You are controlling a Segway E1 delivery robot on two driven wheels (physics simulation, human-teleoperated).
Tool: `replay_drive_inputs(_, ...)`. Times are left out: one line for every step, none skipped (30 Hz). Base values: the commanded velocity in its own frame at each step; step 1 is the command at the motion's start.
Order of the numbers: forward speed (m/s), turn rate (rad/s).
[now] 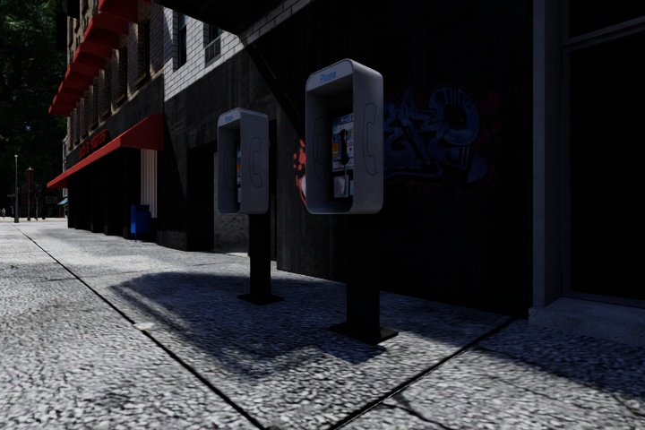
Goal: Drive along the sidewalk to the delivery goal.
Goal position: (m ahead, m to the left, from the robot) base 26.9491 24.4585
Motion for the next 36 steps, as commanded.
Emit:
replay_drive_inputs(0.00,0.00)
replay_drive_inputs(0.00,0.00)
replay_drive_inputs(0.00,0.00)
replay_drive_inputs(0.00,0.00)
replay_drive_inputs(0.00,0.00)
replay_drive_inputs(0.00,0.00)
replay_drive_inputs(0.00,0.00)
replay_drive_inputs(0.00,0.00)
replay_drive_inputs(0.00,0.00)
replay_drive_inputs(0.00,0.00)
replay_drive_inputs(0.00,0.00)
replay_drive_inputs(0.00,0.00)
replay_drive_inputs(0.00,0.00)
replay_drive_inputs(0.00,0.00)
replay_drive_inputs(0.00,0.00)
replay_drive_inputs(0.00,0.00)
replay_drive_inputs(0.00,0.00)
replay_drive_inputs(0.00,0.00)
replay_drive_inputs(0.00,0.00)
replay_drive_inputs(0.00,0.00)
replay_drive_inputs(0.00,0.00)
replay_drive_inputs(0.00,0.00)
replay_drive_inputs(0.00,0.00)
replay_drive_inputs(0.00,0.00)
replay_drive_inputs(0.00,0.00)
replay_drive_inputs(0.00,0.00)
replay_drive_inputs(0.00,0.00)
replay_drive_inputs(0.00,0.00)
replay_drive_inputs(0.00,0.00)
replay_drive_inputs(0.00,0.00)
replay_drive_inputs(0.00,0.38)
replay_drive_inputs(0.00,0.38)
replay_drive_inputs(0.00,0.68)
replay_drive_inputs(0.00,0.82)
replay_drive_inputs(0.00,0.84)
replay_drive_inputs(0.00,0.86)
